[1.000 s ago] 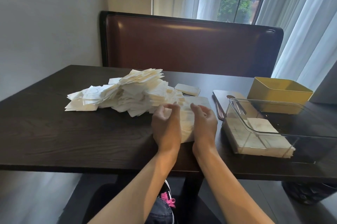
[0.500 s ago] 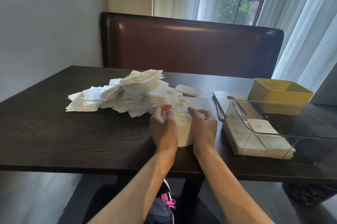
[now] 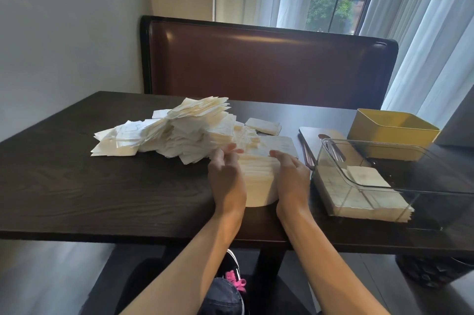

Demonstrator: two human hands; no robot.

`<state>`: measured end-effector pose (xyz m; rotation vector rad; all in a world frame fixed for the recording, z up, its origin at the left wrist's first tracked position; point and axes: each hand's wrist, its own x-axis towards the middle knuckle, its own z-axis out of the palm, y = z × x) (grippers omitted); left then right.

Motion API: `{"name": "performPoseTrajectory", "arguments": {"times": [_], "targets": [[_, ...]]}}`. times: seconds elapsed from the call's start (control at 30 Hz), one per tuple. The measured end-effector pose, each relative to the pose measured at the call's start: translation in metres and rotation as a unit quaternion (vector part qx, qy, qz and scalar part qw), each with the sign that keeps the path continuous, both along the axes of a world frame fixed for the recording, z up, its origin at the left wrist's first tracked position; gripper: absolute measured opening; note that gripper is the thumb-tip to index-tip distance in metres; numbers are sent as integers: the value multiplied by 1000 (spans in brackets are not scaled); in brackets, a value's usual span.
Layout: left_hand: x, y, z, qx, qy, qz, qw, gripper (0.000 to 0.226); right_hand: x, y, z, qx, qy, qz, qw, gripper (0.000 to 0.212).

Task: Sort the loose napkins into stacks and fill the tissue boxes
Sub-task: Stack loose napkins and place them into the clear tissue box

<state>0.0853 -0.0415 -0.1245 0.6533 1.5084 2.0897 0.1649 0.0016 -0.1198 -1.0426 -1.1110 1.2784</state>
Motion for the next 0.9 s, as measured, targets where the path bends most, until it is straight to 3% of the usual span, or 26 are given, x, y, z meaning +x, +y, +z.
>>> {"name": "performPoseTrajectory", "arguments": {"times": [0.2,0.37,0.47,0.57,0.67,0.77,0.9], "targets": [[8,4,-2,-18,58,10,998,19,-7,-2,0,52,-43,-23,997,24],[6,10,3,-28,78,57,995,30,-5,-3,-2,62,-47,-3,997,42],[-4,13,9,-23,73,96,992,31,2,-4,-2,100,-48,57,992,41],[-16,18,10,-28,60,114,991,32,15,-9,2,167,-138,166,962,11],[-23,18,10,-18,53,114,992,36,28,-6,0,189,-188,254,930,28],[-22,11,11,-13,93,49,994,38,34,2,2,196,-215,234,928,34],[-16,-2,12,-30,110,-127,985,44,36,10,3,168,-131,149,966,35]]}}
